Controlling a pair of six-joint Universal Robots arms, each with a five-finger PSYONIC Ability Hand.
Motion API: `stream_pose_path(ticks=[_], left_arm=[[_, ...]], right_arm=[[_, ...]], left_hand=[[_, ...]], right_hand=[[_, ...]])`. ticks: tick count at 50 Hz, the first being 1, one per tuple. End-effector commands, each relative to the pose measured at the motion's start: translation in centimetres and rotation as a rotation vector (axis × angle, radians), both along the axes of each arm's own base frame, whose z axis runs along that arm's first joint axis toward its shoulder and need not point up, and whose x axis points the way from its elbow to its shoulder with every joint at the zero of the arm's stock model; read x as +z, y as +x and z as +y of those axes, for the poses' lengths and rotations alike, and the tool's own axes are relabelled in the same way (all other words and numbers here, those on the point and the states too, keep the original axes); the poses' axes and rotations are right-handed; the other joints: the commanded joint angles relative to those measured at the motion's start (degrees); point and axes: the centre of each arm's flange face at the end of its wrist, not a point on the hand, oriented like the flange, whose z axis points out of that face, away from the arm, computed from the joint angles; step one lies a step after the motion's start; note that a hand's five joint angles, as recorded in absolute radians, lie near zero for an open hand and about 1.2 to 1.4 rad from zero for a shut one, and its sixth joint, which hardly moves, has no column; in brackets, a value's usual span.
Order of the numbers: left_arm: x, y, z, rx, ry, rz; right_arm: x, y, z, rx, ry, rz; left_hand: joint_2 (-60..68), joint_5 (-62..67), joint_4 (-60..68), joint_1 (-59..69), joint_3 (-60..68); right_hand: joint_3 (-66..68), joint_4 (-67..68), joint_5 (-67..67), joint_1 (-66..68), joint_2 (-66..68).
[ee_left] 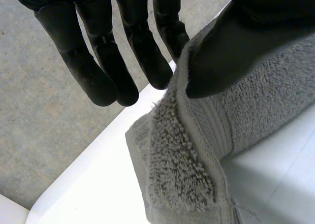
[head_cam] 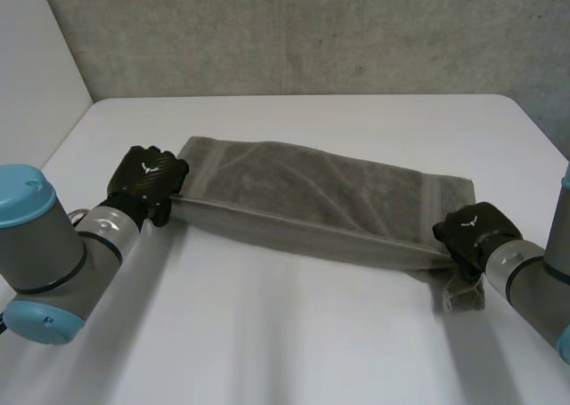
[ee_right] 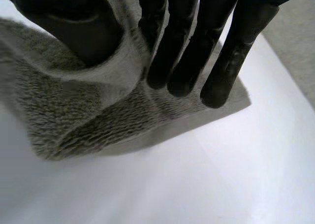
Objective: Fold the towel.
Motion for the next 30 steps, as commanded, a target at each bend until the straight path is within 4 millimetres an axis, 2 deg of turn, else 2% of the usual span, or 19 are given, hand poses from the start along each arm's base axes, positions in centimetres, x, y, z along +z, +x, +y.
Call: stream_pose_path(ticks=[1,3,4,6,7,8,9,11,12,14,15,16,17,19,23,26,30], left_arm=[[0.4,0.1,0.0,0.003,-0.012,0.002],[1.5,0.1,0.0,0.006,-0.039,0.010],[1.5,0.1,0.0,0.006,-0.040,0.010],[3.2,0.5,0.0,0.015,-0.084,0.022],[3.2,0.5,0.0,0.015,-0.084,0.022],[4.3,0.7,0.1,0.020,-0.112,0.029],[4.3,0.7,0.1,0.020,-0.112,0.029],[6.9,1.2,0.5,0.032,-0.183,0.051],[6.9,1.2,0.5,0.032,-0.183,0.051],[9.6,2.1,0.9,0.054,-0.254,0.084],[9.6,2.1,0.9,0.055,-0.254,0.085],[10.8,2.5,1.1,0.064,-0.282,0.104],[10.9,2.5,1.1,0.064,-0.283,0.104],[12.9,3.1,1.8,0.072,-0.325,0.143],[13.3,3.5,2.5,0.074,-0.314,0.157],[12.7,3.8,3.2,0.081,-0.271,0.145],[10.8,3.7,4.2,0.071,-0.176,0.111]], right_arm=[[1.8,0.1,-0.2,0.036,0.037,-0.034],[4.5,0.0,-0.7,0.042,-0.050,-0.061],[4.5,0.0,-0.7,0.042,-0.050,-0.061],[7.4,-0.1,-0.7,0.052,-0.154,-0.080],[7.4,-0.1,-0.7,0.052,-0.155,-0.081],[9.0,0.0,-0.6,0.061,-0.206,-0.094],[9.0,0.0,-0.6,0.061,-0.207,-0.094],[11.6,0.1,-0.4,0.085,-0.283,-0.119],[11.6,0.1,-0.4,0.085,-0.284,-0.119],[13.6,0.3,0.0,0.116,-0.346,-0.129],[13.6,0.3,0.0,0.116,-0.347,-0.130],[14.5,0.4,0.3,0.132,-0.368,-0.134],[14.5,0.4,0.3,0.133,-0.368,-0.134],[15.9,0.3,1.4,0.164,-0.364,-0.098],[16.2,-0.1,2.1,0.209,-0.308,-0.008],[16.0,-0.7,2.5,0.253,-0.247,0.081],[14.1,-1.0,2.3,0.312,-0.117,0.178]], left_hand=[[-7.22,-15.04,-7.23,-2.15,-8.96],[-7.22,-15.04,-7.23,-2.15,-8.96],[-7.22,-15.04,-7.23,-2.15,-8.96],[-7.22,-15.04,-7.23,-2.15,-8.96],[-7.22,-15.04,-7.23,-2.15,-8.96],[-7.22,-15.04,-7.23,-2.15,-8.96],[-7.22,-15.04,-7.23,-2.15,-8.96],[-7.22,-15.04,-7.23,-2.15,-8.96],[-7.22,-15.04,-7.23,-2.15,-8.96],[-7.22,-15.04,-7.23,-2.15,-8.96],[-7.22,-15.04,-7.23,-2.15,-8.96],[-7.22,-15.04,-7.23,-2.15,-8.96],[-7.22,-15.04,-7.23,-2.15,-8.96],[-7.22,-15.04,-7.23,-2.15,-8.96],[-7.22,-15.04,-7.23,-2.15,-8.96],[-7.22,-15.04,-7.23,-2.15,-8.96],[-7.22,-15.04,-7.23,-2.15,-8.96]], right_hand=[[8.80,8.88,8.53,8.33,8.29],[8.80,8.88,8.53,8.33,8.29],[8.80,8.88,8.53,8.33,8.29],[8.80,8.88,8.53,8.33,8.29],[8.80,8.88,8.53,8.33,8.29],[8.80,8.88,8.53,8.33,8.29],[8.80,8.88,8.53,8.33,8.29],[8.80,8.88,8.53,8.33,8.29],[8.80,8.88,8.53,8.33,8.29],[8.80,8.88,8.53,8.33,8.29],[8.80,8.88,8.53,8.33,8.29],[8.80,8.88,8.53,8.33,8.29],[8.80,8.88,8.53,8.33,8.29],[8.80,8.88,8.53,8.33,8.29],[8.80,8.88,8.53,8.33,8.29],[8.80,8.88,8.53,8.33,8.29],[8.80,8.88,8.53,8.33,8.29]])
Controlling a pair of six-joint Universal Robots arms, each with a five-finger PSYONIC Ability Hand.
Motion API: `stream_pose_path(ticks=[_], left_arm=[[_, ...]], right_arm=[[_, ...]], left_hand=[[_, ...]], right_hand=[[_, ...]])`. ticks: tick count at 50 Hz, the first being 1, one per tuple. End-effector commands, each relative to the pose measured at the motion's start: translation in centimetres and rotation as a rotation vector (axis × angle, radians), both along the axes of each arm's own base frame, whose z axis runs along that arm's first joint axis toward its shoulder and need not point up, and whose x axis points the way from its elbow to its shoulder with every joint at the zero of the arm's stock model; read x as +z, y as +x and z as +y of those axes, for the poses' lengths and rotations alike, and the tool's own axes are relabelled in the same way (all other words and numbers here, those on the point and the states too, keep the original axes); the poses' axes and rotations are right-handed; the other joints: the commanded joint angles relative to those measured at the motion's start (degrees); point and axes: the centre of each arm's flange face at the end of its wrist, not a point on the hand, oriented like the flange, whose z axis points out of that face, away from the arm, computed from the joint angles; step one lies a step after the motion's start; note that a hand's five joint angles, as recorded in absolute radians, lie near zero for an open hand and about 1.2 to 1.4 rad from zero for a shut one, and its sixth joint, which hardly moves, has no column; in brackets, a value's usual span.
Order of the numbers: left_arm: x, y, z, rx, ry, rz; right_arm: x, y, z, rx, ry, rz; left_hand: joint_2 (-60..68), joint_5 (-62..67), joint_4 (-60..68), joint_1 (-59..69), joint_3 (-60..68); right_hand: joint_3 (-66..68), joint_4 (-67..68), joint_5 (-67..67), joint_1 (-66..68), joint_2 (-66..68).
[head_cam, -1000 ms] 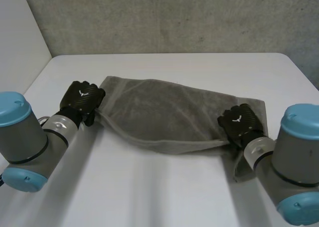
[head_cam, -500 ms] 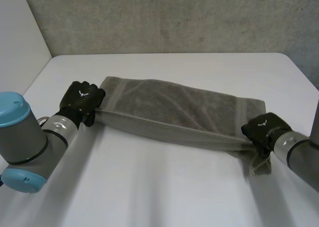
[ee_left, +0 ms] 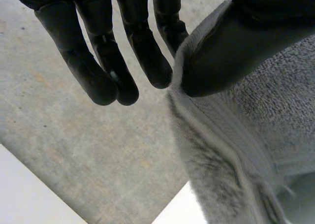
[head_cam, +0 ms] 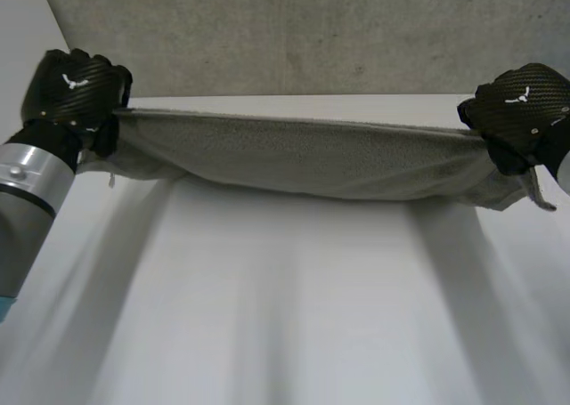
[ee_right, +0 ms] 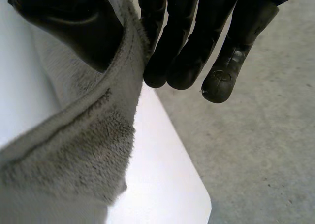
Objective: Fold the towel.
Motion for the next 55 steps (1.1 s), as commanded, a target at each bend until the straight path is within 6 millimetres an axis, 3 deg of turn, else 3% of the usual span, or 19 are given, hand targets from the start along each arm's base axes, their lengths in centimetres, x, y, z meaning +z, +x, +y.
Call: stream_pose_path(ticks=[1,6,12,21,25,30,41,49,55], left_arm=[[-0.8,0.8,2.5,-0.004,0.111,-0.003],[-3.4,1.0,3.0,0.001,0.223,-0.037],[-4.9,1.1,2.8,0.009,0.250,-0.117],[-8.0,-0.2,0.5,-0.017,0.285,-0.241],[-9.2,-1.5,-1.0,-0.040,0.292,-0.251],[-11.2,-4.4,-4.2,-0.074,0.277,-0.259],[-12.8,-6.0,-9.7,0.032,0.202,-0.238],[-13.9,-6.9,-10.9,0.022,0.171,-0.230],[-14.7,-7.3,-10.8,0.011,0.175,-0.242]], right_arm=[[-1.1,-1.1,1.4,0.111,0.196,0.291],[-3.5,-1.1,1.3,0.145,0.343,0.329],[-4.9,-1.0,0.5,0.160,0.391,0.332],[-7.9,-0.3,-2.1,0.157,0.447,0.306],[-8.8,-0.1,-3.9,0.134,0.403,0.293],[-10.7,0.7,-7.7,0.074,0.281,0.306],[-13.9,3.2,-12.2,0.042,-0.037,0.373],[-15.3,3.9,-13.9,0.053,-0.167,0.392],[-16.9,3.8,-14.2,0.086,-0.153,0.392]], left_hand=[[-7.22,-15.05,-7.22,-2.15,-9.01],[-7.22,-15.05,-7.22,-2.15,-9.01],[-7.22,-15.05,-7.22,-2.15,-9.01],[-7.22,-15.05,-7.22,-2.15,-9.01],[-7.22,-15.05,-7.22,-2.15,-9.01],[-7.22,-15.05,-7.22,-2.15,-9.01],[-7.22,-15.05,-7.22,-2.15,-9.01],[-7.22,-15.05,-7.22,-2.15,-9.01],[-7.22,-15.05,-7.22,-2.15,-9.01]], right_hand=[[2.91,3.35,2.94,4.72,2.91],[2.91,3.35,2.94,4.72,2.91],[2.91,3.35,2.94,4.72,2.91],[2.91,3.35,2.94,4.72,2.91],[2.91,3.35,2.94,4.72,2.91],[2.91,3.35,2.94,4.72,2.91],[2.91,3.35,2.94,4.72,2.91],[2.91,3.35,2.94,4.72,2.91],[2.91,3.35,2.94,4.72,2.91]])
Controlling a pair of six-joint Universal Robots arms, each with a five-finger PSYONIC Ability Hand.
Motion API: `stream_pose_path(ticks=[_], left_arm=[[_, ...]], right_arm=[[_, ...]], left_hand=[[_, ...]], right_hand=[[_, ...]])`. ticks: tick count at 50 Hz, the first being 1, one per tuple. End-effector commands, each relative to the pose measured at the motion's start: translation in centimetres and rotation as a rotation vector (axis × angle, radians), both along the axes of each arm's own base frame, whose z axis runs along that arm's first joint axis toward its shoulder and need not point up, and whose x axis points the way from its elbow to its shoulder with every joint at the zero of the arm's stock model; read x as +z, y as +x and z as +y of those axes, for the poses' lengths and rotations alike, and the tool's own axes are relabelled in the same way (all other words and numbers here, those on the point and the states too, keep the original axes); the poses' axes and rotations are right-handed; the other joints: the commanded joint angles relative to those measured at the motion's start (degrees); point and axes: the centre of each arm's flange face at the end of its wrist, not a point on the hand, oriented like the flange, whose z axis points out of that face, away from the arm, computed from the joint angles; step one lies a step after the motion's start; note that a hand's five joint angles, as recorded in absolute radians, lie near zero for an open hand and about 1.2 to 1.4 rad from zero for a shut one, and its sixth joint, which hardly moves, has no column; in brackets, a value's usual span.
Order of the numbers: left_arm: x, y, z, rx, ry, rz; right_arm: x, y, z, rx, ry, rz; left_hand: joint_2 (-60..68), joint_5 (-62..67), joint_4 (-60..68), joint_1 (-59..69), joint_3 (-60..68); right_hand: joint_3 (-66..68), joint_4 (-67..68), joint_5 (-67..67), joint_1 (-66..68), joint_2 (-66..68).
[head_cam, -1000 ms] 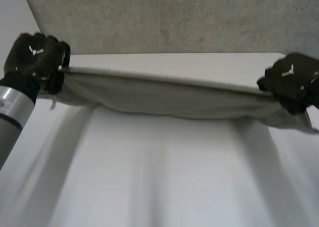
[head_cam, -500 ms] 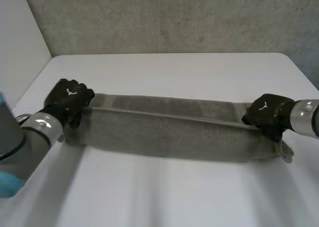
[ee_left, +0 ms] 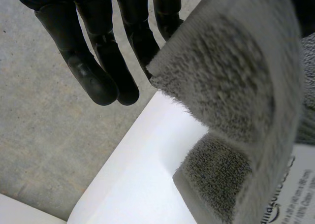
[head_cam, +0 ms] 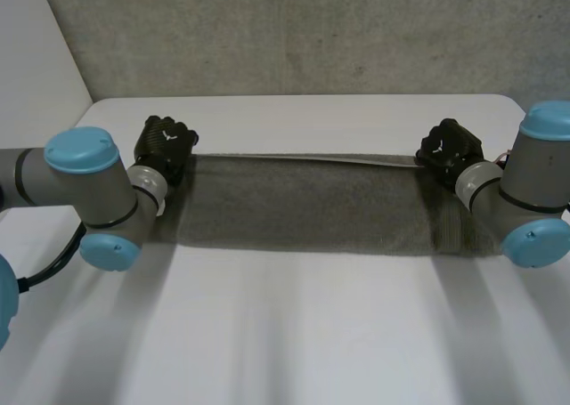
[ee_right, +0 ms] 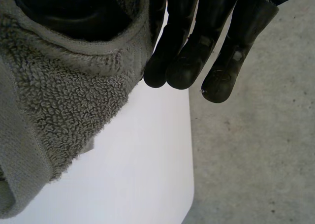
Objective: Fold the towel.
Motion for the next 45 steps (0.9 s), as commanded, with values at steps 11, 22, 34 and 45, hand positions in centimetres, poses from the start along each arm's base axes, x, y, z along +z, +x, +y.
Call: stream_pose_path(ticks=[11,22,34,45], left_arm=[[-3.2,-0.8,-0.6,-0.022,-0.059,-0.101],[-3.4,-1.0,-0.6,-0.027,-0.077,-0.111],[-0.5,-1.1,-1.3,-0.012,-0.169,-0.055],[-2.5,-1.5,-2.1,-0.039,-0.181,-0.056]], right_arm=[[-3.4,0.6,-0.8,0.095,0.034,-0.016],[-2.9,-0.4,-2.3,0.153,-0.027,-0.043],[-1.2,-1.4,-3.4,0.154,-0.143,-0.064],[-1.4,-2.9,-4.2,-0.057,-0.134,-0.095]], left_hand=[[-35.80,-44.15,-35.80,-30.72,-37.70],[-75.33,-83.68,-75.33,-70.25,-77.23],[-75.50,-83.85,-75.50,-70.42,-77.40],[-74.66,-83.01,-74.66,-69.58,-76.56]], right_hand=[[-44.86,-44.36,-47.43,-42.99,-44.81],[-67.15,-66.65,-69.72,-65.28,-67.09],[-67.15,-66.65,-69.72,-65.28,-67.09],[-67.15,-66.65,-69.72,-65.28,-67.09]])
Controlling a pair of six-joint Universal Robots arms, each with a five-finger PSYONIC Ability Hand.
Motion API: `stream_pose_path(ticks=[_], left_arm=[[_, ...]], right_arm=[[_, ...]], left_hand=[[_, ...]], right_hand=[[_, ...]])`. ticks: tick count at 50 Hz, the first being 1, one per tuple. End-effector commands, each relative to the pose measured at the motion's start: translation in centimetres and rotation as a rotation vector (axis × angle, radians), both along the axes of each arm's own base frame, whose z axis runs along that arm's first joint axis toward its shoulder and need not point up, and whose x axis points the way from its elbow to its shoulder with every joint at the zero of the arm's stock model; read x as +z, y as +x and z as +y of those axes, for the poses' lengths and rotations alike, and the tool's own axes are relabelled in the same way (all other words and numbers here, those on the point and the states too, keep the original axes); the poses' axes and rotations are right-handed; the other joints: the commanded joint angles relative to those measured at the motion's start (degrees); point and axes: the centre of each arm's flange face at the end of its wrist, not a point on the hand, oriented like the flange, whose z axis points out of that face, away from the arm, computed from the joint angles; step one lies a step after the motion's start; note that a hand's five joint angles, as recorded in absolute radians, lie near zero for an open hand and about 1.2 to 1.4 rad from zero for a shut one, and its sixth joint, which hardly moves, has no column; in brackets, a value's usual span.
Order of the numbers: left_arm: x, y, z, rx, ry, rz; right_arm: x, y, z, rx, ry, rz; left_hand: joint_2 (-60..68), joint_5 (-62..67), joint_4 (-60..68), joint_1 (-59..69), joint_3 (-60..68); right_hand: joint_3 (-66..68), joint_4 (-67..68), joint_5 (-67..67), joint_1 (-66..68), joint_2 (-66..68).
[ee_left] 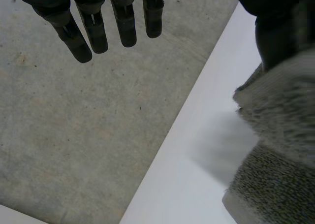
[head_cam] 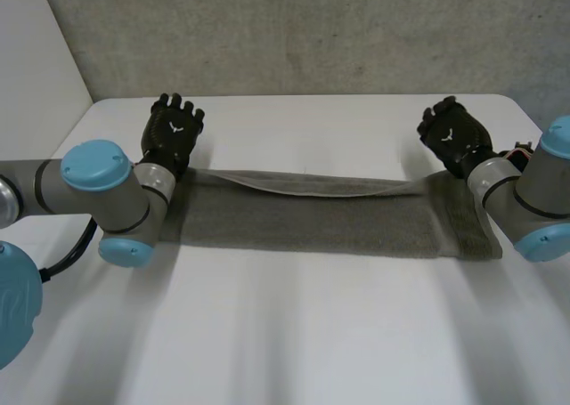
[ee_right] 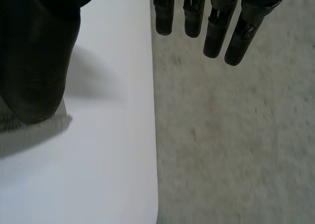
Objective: Fold the towel.
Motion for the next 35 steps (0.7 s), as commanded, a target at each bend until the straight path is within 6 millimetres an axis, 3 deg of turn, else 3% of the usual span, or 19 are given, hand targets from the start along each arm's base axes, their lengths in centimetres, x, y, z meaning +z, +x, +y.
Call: stream_pose_path(ticks=[1,10,20,29,35], left_arm=[[-1.8,-0.4,-0.4,-0.029,0.008,-0.009],[-2.0,-0.7,-2.4,-0.013,-0.040,0.003],[-1.3,-0.5,-3.2,-0.008,-0.063,0.011],[-2.2,-0.1,-2.1,-0.009,-0.014,-0.003],[-0.4,0.8,0.2,-0.015,0.022,0.007]], right_arm=[[-0.3,-0.9,-0.3,-0.116,0.020,-0.028],[-0.3,-1.5,0.2,-0.199,0.098,-0.163],[3.3,-1.6,2.4,-0.204,0.225,-0.360],[3.2,-1.4,5.4,-0.187,0.468,-0.356],[3.9,-2.1,7.1,-0.225,0.552,-0.377]], left_hand=[[-3.71,-12.00,-4.22,-4.59,-3.32],[-3.21,-11.49,-3.72,-4.09,-2.81],[-3.21,-11.49,-3.72,-4.09,-2.81],[-3.21,-11.49,-3.72,-4.09,-2.81],[-3.21,-11.49,-3.72,-4.09,-2.81]], right_hand=[[-4.26,-4.64,-3.35,-3.09,-4.41],[-4.26,-4.64,-3.35,-3.09,-4.41],[-4.26,-4.64,-3.35,-3.09,-4.41],[-4.26,-4.64,-3.35,-3.09,-4.41],[-4.26,-4.64,-3.35,-3.09,-4.41]])
